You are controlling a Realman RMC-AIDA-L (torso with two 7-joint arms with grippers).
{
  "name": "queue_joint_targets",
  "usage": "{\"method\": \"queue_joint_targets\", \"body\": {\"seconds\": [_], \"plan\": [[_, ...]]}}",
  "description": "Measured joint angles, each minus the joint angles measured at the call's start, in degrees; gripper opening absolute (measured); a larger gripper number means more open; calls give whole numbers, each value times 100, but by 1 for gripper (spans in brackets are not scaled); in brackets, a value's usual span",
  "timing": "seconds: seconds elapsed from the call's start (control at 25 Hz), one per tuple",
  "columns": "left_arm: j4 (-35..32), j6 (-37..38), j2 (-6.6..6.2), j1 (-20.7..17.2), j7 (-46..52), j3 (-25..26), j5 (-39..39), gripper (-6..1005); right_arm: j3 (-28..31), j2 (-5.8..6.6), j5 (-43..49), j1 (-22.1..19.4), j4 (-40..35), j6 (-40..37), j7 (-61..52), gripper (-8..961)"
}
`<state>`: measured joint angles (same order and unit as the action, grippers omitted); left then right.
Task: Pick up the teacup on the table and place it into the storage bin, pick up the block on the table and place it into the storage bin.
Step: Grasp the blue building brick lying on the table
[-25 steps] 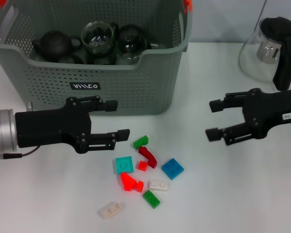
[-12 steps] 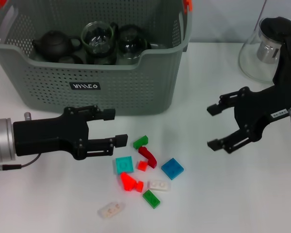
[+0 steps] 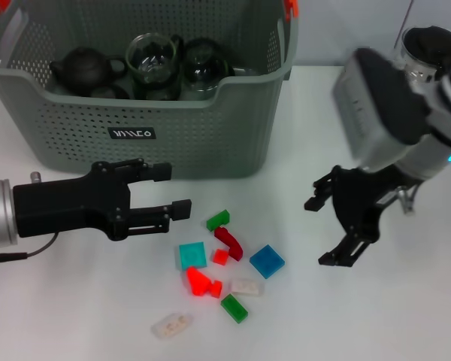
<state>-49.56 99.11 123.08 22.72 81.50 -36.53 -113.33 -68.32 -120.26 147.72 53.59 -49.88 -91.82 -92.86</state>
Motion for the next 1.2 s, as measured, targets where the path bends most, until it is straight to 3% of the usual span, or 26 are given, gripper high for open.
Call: {"method": "queue_joint_targets", "body": {"seconds": [0.44,1.2], "plan": [[-62,-27,-76,106,-37,70,-654,766,-1307,-57,-668,619,750,759,-88,945],[-62,-10,-109,154,-42,191,-893,767,-3064,-76,-1272,748,796,1502,-321,944]]}}
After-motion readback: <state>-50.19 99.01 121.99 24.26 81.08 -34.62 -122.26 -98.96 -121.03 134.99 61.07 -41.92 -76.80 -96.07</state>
